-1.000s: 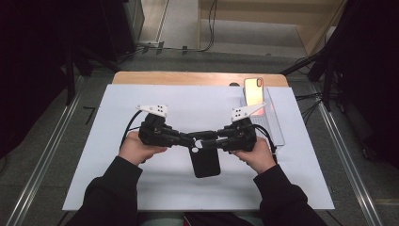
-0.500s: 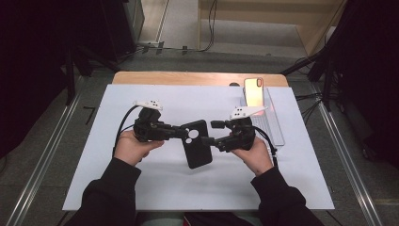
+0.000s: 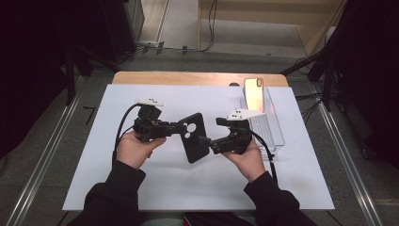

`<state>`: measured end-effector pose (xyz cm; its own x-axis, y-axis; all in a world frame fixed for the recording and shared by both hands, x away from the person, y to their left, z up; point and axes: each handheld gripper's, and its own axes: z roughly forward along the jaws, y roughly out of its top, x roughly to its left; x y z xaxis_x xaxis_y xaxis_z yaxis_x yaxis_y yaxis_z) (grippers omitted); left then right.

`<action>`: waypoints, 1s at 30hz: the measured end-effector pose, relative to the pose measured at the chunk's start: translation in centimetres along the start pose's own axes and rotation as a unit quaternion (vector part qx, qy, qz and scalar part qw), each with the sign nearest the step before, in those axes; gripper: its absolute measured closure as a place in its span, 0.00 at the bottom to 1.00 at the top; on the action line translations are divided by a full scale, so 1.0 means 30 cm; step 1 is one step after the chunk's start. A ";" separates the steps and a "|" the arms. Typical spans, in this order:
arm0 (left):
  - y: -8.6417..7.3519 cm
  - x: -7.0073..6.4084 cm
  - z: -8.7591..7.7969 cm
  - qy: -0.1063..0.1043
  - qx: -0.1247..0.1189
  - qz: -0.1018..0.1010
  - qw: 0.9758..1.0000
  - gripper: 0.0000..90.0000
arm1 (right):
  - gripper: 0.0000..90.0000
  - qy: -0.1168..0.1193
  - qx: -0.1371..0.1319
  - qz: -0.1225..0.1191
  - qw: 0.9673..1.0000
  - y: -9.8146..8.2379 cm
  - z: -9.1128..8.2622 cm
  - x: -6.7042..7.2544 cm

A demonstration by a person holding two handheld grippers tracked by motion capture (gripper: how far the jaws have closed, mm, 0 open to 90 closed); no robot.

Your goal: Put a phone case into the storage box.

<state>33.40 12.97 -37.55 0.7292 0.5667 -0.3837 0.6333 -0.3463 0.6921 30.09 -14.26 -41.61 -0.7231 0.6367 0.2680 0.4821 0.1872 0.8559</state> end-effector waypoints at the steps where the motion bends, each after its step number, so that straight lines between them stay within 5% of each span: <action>1: 0.000 -0.003 0.002 0.002 0.002 -0.002 1.000 0.85 | 0.05 -0.015 0.002 0.002 1.000 0.000 0.003 0.007; 3: -0.001 -0.010 0.008 0.010 0.006 -0.004 1.000 0.85 | 0.06 -0.038 0.005 0.007 0.999 0.001 0.010 0.019; 9: 0.002 -0.031 0.015 0.031 0.005 -0.017 0.999 0.85 | 0.06 -0.045 0.011 -0.001 0.999 -0.009 0.030 0.044; 15: -0.002 -0.039 0.019 0.027 -0.004 -0.026 0.999 0.85 | 0.05 -0.056 0.021 -0.001 0.998 -0.013 0.055 0.074; 20: -0.003 -0.045 0.014 0.026 -0.007 -0.035 0.999 0.85 | 0.05 -0.091 0.039 -0.017 0.995 -0.019 0.079 0.096; 30: -0.010 -0.086 0.047 0.026 0.009 -0.035 0.999 0.85 | 0.06 -0.087 0.054 -0.009 0.995 -0.029 0.120 0.114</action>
<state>31.69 10.56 -37.62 0.6685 0.6283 -0.3979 0.6876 -0.3182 0.6527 28.99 -9.55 -43.05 -0.6395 0.7510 0.1648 0.5276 0.2727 0.8045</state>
